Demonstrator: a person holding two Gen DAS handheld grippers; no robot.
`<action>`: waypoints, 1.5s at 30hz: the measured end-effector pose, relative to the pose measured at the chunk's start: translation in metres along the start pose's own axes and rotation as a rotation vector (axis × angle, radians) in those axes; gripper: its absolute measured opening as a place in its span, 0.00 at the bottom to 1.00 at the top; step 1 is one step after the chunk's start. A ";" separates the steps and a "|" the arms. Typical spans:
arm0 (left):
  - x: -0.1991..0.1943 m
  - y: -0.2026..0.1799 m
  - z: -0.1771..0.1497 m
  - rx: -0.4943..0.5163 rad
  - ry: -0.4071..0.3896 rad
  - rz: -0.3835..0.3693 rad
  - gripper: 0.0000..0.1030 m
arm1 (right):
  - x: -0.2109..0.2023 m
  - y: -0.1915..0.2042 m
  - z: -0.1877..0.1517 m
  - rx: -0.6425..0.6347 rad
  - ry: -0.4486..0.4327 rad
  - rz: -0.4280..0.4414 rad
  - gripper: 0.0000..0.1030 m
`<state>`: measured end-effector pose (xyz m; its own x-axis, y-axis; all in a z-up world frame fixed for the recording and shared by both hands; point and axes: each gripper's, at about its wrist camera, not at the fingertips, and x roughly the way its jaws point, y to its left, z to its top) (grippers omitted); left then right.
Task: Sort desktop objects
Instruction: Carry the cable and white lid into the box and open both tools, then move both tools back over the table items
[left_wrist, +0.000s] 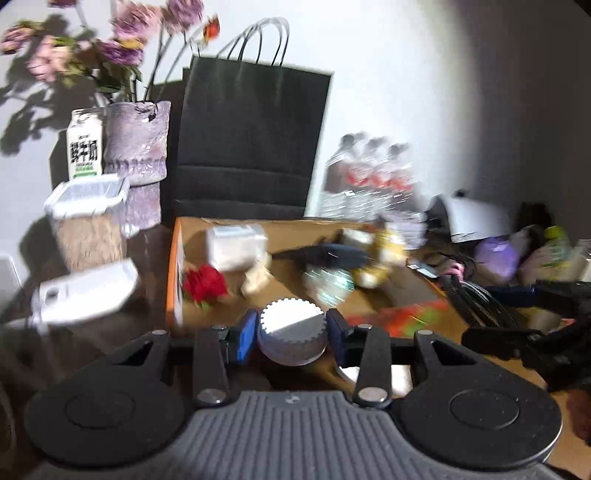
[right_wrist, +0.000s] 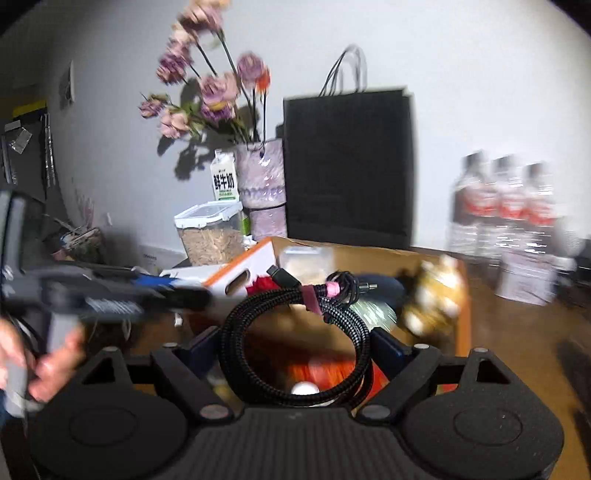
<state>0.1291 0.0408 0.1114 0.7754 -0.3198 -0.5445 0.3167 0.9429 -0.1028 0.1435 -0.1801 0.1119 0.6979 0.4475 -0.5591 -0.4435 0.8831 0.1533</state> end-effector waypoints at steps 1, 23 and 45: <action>0.020 0.003 0.010 0.015 0.033 0.019 0.40 | 0.024 -0.004 0.013 0.023 0.046 0.010 0.83; 0.056 0.028 0.038 -0.006 0.107 0.120 0.86 | 0.061 -0.017 0.024 0.021 0.112 -0.090 0.85; -0.077 -0.062 -0.145 -0.003 -0.027 0.169 0.98 | -0.095 0.031 -0.187 -0.006 -0.028 -0.227 0.87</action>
<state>-0.0297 0.0209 0.0391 0.8318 -0.1586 -0.5319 0.1788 0.9838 -0.0137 -0.0419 -0.2220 0.0171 0.7952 0.2414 -0.5562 -0.2769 0.9607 0.0210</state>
